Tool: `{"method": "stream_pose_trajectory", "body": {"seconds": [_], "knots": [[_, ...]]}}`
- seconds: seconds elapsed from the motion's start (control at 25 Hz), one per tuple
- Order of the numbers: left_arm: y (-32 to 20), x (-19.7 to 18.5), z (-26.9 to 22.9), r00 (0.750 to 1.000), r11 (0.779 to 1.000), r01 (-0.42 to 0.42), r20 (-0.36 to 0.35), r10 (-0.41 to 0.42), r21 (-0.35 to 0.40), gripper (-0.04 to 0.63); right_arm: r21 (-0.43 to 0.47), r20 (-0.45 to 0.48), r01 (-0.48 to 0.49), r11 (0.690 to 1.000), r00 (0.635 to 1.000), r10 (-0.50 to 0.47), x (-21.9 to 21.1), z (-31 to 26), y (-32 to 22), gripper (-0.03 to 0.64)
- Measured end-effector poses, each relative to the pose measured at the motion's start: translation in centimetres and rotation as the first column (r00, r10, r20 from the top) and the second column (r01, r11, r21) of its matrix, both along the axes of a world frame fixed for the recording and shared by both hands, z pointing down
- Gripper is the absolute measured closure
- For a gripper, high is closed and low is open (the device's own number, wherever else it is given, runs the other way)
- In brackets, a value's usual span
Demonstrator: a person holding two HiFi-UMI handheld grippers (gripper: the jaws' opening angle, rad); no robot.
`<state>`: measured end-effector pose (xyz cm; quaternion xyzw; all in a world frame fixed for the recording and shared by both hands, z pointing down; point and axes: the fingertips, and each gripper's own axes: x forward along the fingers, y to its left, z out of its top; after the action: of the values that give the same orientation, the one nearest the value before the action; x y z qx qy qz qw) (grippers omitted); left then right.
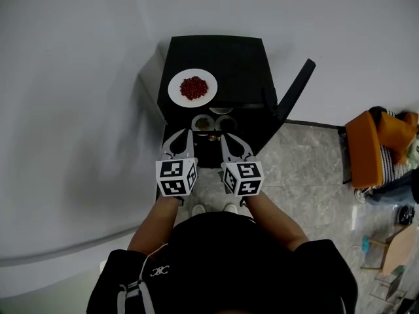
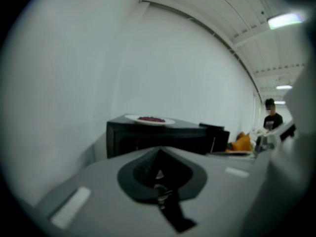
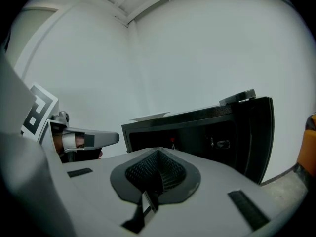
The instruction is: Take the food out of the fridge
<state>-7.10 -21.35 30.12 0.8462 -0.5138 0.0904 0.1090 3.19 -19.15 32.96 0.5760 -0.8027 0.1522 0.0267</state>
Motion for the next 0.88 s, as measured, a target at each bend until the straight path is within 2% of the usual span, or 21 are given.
{"method": "stream_pose_trajectory", "body": {"seconds": [0.64, 0.88], "knots": [[1.5, 1.2, 1.8, 0.999, 0.997, -0.039, -0.017, 0.038, -0.062, 0.597, -0.03, -0.049, 0.01, 1.0, 0.999, -0.011, -0.3, 1.0, 1.4, 0.624], [2.1, 1.7, 3.5, 0.997, 0.991, -0.047, -0.065, 0.039, -0.128, 0.597, -0.046, -0.048, 0.005, 0.999, 0.999, -0.007, 0.0, 1.6, 1.7, 0.624]]}}
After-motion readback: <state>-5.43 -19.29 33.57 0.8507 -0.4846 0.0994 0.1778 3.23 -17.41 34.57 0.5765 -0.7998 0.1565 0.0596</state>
